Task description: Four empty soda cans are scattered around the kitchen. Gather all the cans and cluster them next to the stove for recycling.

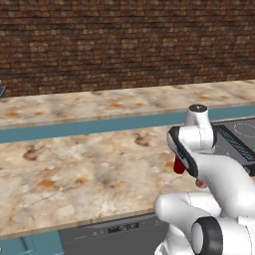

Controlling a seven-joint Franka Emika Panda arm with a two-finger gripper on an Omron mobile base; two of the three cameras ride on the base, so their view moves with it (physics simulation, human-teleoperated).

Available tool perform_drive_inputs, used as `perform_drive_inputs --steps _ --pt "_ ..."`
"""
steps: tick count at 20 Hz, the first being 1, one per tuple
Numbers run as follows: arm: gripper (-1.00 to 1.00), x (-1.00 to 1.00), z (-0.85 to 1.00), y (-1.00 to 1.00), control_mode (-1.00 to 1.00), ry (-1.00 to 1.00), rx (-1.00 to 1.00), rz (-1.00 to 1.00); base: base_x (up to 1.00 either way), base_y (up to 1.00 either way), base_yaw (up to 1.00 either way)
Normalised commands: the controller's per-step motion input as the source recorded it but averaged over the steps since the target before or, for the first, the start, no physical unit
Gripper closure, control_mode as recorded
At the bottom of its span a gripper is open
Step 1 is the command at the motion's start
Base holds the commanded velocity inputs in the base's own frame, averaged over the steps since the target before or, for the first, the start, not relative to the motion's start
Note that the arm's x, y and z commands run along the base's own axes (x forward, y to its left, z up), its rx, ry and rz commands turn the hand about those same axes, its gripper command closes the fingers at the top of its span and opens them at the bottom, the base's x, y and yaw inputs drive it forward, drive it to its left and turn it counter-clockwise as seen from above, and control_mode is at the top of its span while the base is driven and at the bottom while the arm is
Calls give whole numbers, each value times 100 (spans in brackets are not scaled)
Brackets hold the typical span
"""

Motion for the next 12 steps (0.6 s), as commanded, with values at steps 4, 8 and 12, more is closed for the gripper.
perform_drive_inputs --steps 4,8,12 --pt "-100 -100 12 9 -100 -5 3 12 0 0 0" --pt "-100 -73 16 31 -100 -5 0 18 0 0 0" --pt "-100 -66 21 45 -100 0 0 19 0 0 0"
